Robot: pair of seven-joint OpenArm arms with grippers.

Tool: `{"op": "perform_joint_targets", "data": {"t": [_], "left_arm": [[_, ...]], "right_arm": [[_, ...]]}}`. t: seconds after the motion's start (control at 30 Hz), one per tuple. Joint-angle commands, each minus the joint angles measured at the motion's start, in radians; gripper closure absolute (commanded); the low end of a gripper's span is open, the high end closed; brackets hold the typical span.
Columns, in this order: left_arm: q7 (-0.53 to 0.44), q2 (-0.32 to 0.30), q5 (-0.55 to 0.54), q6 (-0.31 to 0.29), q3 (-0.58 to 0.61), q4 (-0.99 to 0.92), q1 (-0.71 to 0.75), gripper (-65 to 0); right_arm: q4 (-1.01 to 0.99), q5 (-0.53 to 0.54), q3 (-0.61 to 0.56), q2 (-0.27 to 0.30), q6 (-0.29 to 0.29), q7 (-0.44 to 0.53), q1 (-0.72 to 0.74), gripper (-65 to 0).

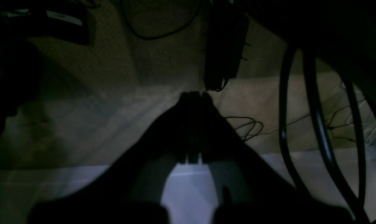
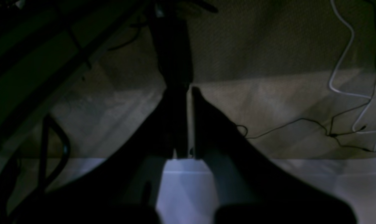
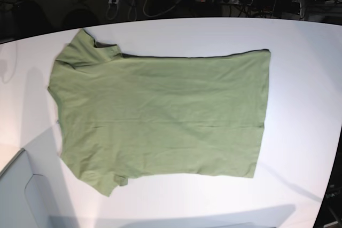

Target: Fold the T-shirt properly

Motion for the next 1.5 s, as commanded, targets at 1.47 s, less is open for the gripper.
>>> {"op": "perform_joint_targets", "data": {"t": [1.47], "left_arm": [[0.005,0.04,-0.002,-0.005,-0.003,0.132,0.074,-0.1]], "right_arm": [[0.466,-0.002,-0.002,0.026,0.024,-0.22,-0.22,-0.1]]}}
